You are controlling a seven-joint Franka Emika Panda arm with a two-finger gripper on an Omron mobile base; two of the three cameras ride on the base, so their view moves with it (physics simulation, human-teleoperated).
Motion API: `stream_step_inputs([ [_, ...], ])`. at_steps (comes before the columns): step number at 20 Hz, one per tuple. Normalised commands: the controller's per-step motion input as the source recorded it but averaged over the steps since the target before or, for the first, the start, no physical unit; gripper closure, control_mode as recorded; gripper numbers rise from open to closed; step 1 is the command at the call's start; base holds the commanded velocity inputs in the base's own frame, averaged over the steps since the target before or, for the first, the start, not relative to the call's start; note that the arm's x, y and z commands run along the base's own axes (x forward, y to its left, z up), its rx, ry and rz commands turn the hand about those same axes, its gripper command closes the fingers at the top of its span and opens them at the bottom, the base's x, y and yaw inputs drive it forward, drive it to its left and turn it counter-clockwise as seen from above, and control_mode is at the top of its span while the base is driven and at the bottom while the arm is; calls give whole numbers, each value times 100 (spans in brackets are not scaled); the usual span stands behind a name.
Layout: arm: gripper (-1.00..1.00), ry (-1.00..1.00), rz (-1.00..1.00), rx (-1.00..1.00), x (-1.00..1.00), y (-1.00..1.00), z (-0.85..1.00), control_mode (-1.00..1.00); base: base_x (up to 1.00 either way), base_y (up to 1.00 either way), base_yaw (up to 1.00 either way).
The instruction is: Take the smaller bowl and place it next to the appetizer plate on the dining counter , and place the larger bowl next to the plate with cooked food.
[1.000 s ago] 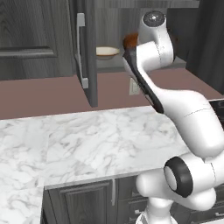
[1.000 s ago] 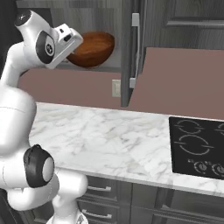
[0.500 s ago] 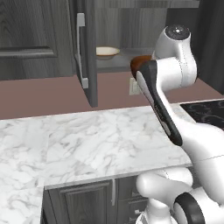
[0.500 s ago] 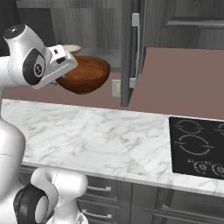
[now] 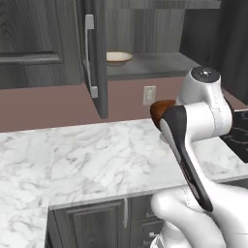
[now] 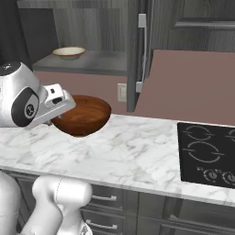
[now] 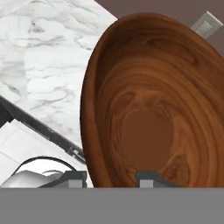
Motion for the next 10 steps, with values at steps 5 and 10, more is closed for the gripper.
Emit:
stream_step_inputs([
  [5, 100, 0, 0, -1, -3, 0, -98, -100, 0, 0, 0],
  [10, 100, 0, 0, 0, 0, 0, 0, 100, -32, -8, 2],
])
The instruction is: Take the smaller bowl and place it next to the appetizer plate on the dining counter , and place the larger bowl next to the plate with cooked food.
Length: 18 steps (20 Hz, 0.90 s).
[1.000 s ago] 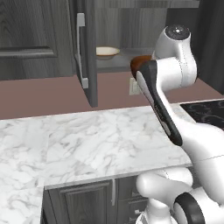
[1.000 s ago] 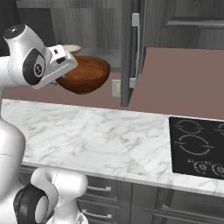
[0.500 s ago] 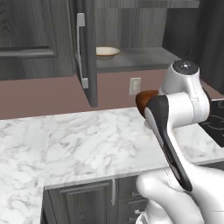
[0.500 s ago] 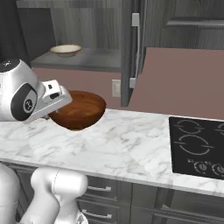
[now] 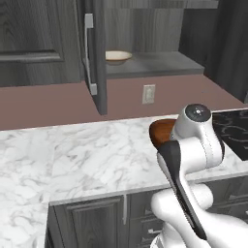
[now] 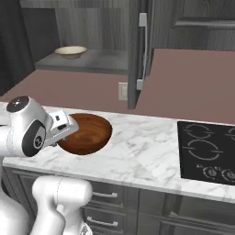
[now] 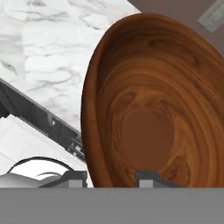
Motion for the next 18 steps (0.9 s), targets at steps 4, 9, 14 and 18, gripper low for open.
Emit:
stream_step_inputs([
  [4, 100, 0, 0, 0, 0, 0, 0, 100, -79, -77, 1],
  [9, 100, 0, 0, 0, 0, 0, 0, 100, -100, -95, 2],
  [14, 100, 0, 0, 0, 0, 0, 0, 100, -100, -26, 0],
  [18, 100, 0, 0, 0, 0, 0, 0, 100, -100, 5, 0],
])
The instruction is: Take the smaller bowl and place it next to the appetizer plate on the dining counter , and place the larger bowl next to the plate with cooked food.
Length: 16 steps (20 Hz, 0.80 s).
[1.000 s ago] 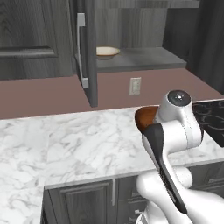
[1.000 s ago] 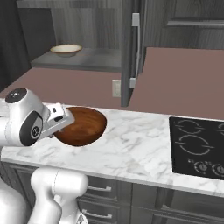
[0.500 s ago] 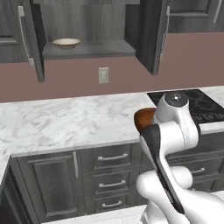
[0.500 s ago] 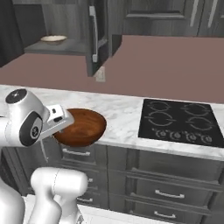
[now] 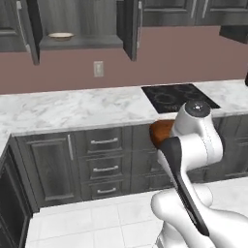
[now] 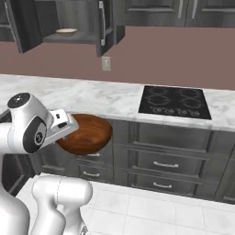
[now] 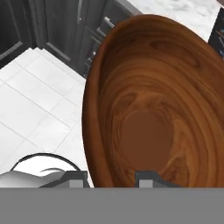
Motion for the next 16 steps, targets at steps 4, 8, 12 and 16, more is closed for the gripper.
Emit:
stream_step_inputs([
  [4, 100, 0, 0, 0, 0, 0, 0, 100, -100, 6, 0],
  [8, 100, 0, 0, 0, 0, 0, 0, 100, -100, 0, 0],
  [12, 100, 0, 0, 0, 0, 0, 0, 100, -100, 0, 0],
  [16, 100, 0, 0, 0, 0, 0, 0, 100, -100, 0, 0],
])
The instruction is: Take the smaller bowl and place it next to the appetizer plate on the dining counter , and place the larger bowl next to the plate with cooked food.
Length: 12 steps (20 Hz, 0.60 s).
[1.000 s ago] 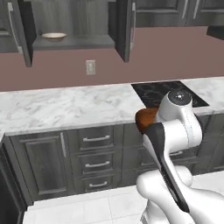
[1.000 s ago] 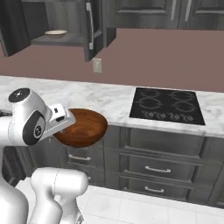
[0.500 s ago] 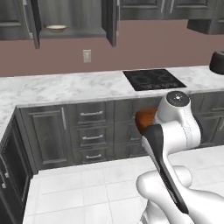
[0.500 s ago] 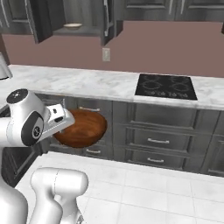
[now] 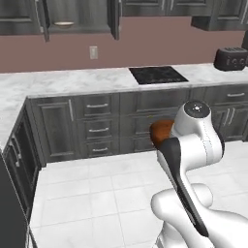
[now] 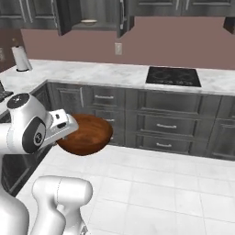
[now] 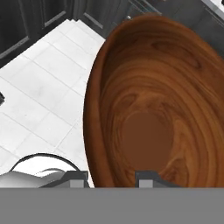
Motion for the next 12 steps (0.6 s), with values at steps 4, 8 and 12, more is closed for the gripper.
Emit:
stream_step_inputs([
  [4, 100, 0, 0, 0, 0, 0, 0, 100, -100, 1, 0],
  [8, 100, 0, 0, 0, 0, 0, 0, 100, -100, 3, -1],
  [12, 100, 0, 0, 0, 0, 0, 0, 100, -100, 2, -2],
])
